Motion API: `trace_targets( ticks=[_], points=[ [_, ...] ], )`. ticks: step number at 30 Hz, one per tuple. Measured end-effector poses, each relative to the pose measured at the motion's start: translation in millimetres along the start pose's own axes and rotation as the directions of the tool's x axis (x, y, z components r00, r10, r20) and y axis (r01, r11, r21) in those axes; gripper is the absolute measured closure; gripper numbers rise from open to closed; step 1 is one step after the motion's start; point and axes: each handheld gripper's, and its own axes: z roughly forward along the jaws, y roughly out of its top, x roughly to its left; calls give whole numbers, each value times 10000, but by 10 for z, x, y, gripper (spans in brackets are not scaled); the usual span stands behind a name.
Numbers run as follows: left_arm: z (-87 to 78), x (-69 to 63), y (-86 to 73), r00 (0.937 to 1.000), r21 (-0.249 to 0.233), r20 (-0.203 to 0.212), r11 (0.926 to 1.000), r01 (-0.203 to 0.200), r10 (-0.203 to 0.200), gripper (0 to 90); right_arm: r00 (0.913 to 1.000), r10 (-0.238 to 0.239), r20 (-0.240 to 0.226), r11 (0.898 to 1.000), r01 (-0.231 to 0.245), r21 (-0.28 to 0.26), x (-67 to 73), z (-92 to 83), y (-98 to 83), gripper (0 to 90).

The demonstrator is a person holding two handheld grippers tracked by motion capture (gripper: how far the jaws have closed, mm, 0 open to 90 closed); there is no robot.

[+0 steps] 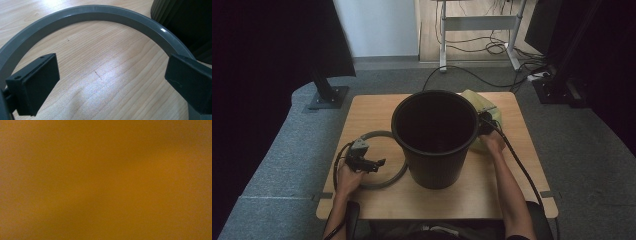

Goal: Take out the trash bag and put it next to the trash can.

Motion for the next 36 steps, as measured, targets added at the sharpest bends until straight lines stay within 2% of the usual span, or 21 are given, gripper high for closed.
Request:
trace_targets(
  ticks=[3, 6, 9, 12, 14, 16, 18, 21, 27, 36],
  points=[
    [-2, -1, -7, 10000, 51, -11, 10000, -24, 24, 0, 9998, 145, -107, 9998, -144, 105, -22, 21, 15, 617],
    [-14, 12, -21, 10000, 28, -7, 10000, -9, 9, 0, 9994, -19, -338, 9992, 32, 393, -33, -5, 37, 578],
    [-32, 40, -32, 9999, -90, 66, 9999, 145, -145, 0, 9969, -112, -774, 9987, 150, 495, -44, -66, 67, 437],
    [-47, 42, -30, 9999, -140, 15, 9998, 164, -164, 0, 9956, 196, -912, 9998, -188, 94, -42, -142, 103, 243],
    [-51, 33, -28, 9999, -126, -21, 9998, 134, -135, 0, 9971, 257, -722, 9993, -277, -268, -44, -202, 140, 137],
    [-50, 29, -28, 9999, -93, -15, 9999, 117, -117, 0, 9979, 174, -627, 9989, -200, -417, -43, -279, 178, 102],
    [-45, 30, -30, 9999, -67, -33, 9999, 114, -115, 0, 9985, 153, -532, 9986, -180, -503, -46, -354, 210, 6],
    [-43, 34, -35, 9999, -52, -37, 9999, 150, -150, 0, 9990, 14, -442, 9989, -35, -471, -48, -470, 252, 0],
    [-54, 33, -33, 9999, -53, -62, 9999, 149, -149, 0, 9993, -232, -281, 9965, 208, -814, -46, -735, 335, 0],
    [-49, 30, -37, 9999, 18, -34, 9999, 150, -150, 0, 9986, -291, -447, 9936, 241, -1104, -40, -1082, 403, 0]
  ],
)
